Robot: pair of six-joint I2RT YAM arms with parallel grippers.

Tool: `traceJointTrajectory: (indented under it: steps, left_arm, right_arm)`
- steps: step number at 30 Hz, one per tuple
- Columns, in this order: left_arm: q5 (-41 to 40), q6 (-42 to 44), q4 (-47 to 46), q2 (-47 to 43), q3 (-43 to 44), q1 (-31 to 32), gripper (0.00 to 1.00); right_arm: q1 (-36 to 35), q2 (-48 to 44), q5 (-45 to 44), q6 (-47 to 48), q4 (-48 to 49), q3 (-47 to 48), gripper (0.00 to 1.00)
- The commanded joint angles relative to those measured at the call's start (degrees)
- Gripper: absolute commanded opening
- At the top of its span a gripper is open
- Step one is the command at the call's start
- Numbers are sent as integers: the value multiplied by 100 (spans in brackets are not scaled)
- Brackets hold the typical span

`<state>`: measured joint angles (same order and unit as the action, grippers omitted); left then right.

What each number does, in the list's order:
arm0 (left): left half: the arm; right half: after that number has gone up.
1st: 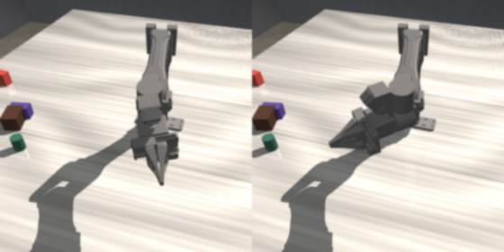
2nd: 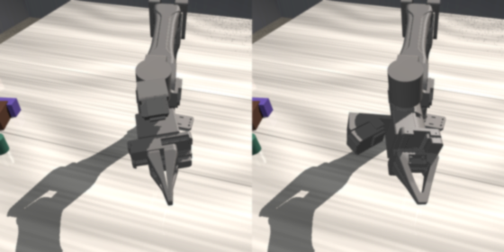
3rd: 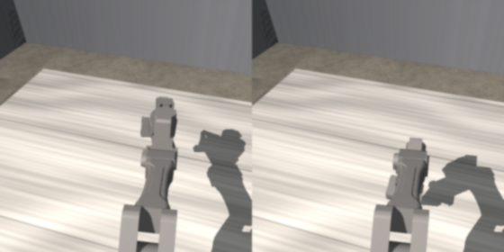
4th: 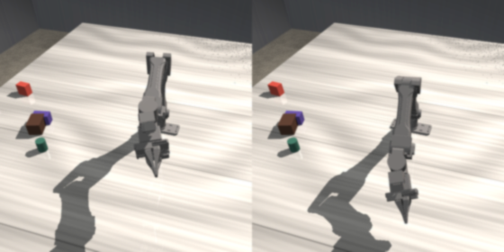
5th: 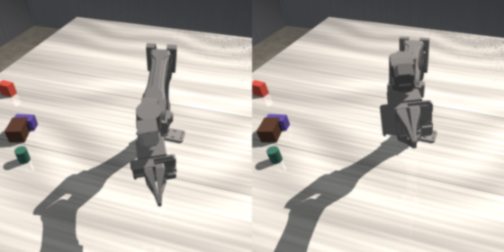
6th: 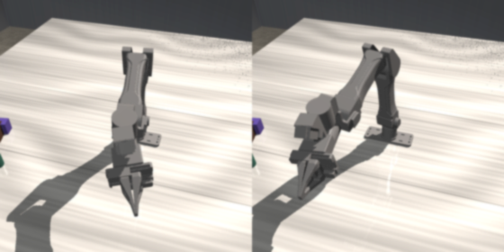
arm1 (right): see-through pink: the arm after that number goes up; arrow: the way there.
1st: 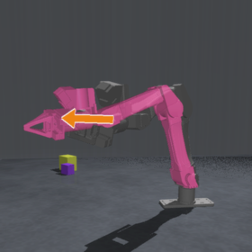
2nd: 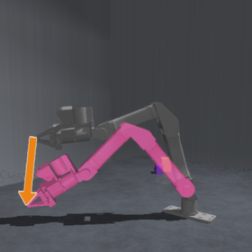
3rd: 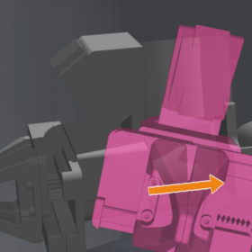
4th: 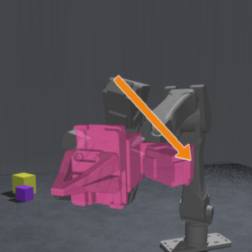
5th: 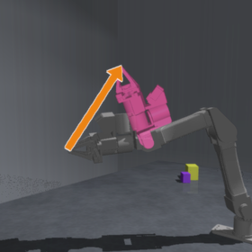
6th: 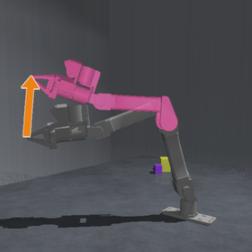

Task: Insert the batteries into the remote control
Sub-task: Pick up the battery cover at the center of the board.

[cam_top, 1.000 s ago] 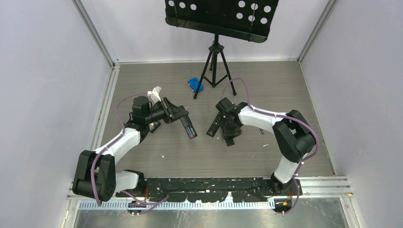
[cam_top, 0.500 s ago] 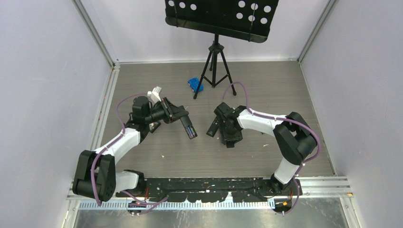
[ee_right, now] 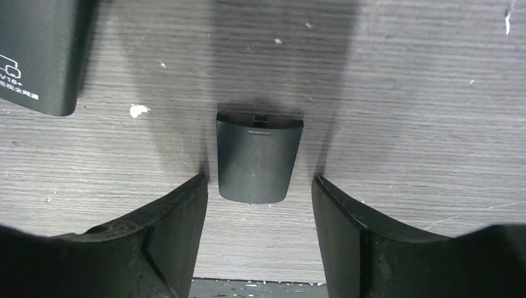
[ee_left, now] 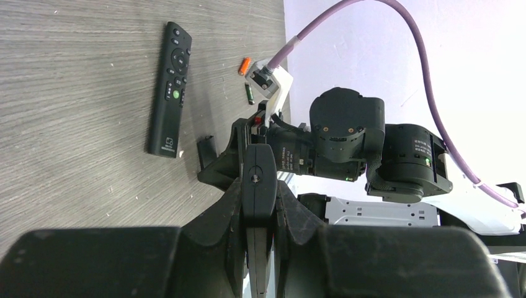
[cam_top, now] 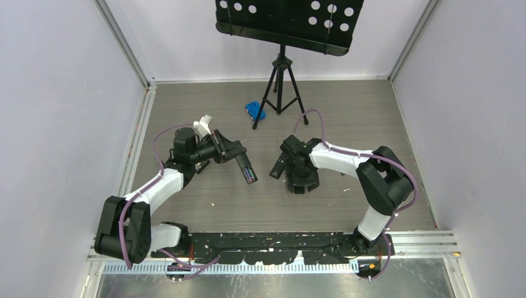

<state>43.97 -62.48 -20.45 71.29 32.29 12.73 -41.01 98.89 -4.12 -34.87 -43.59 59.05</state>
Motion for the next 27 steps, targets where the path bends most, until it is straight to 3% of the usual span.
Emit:
traceJointTrajectory:
  steps: [1, 3, 7, 10, 12, 15, 18, 20, 27]
  left_arm:
    - [9, 114, -293, -76, -33, 35, 0]
    - [-2, 127, -296, -56, -34, 36, 0]
    - [6, 128, -325, 17, -5, 44, 0]
    - [21, 133, -328, 27, 4, 52, 0]
    - [11, 139, -329, 31, -5, 54, 0]
    - [-1, 147, -328, 26, -25, 67, 0]
    - [-10, 148, -328, 32, -27, 72, 0]
    - [-6, 149, -328, 35, -21, 76, 0]
    - [-10, 150, -332, 96, 36, 89, 0]
  right_arm:
    - [-67, 260, -94, -267, -328, -600, 69]
    - [-73, 229, -61, -296, -253, -698, 68]
    - [-73, 249, -103, -283, -80, -699, 51]
    - [-63, 272, -185, -262, -8, -659, 44]
    - [-65, 281, -288, -244, 34, -653, 45]
    - [-64, 293, -419, -221, 44, -633, 60]
    - [-64, 272, -517, -160, 76, -631, 66]
    - [-60, 281, -596, -107, 126, -623, 66]
    - [-47, 329, -666, 91, 472, -678, 53]
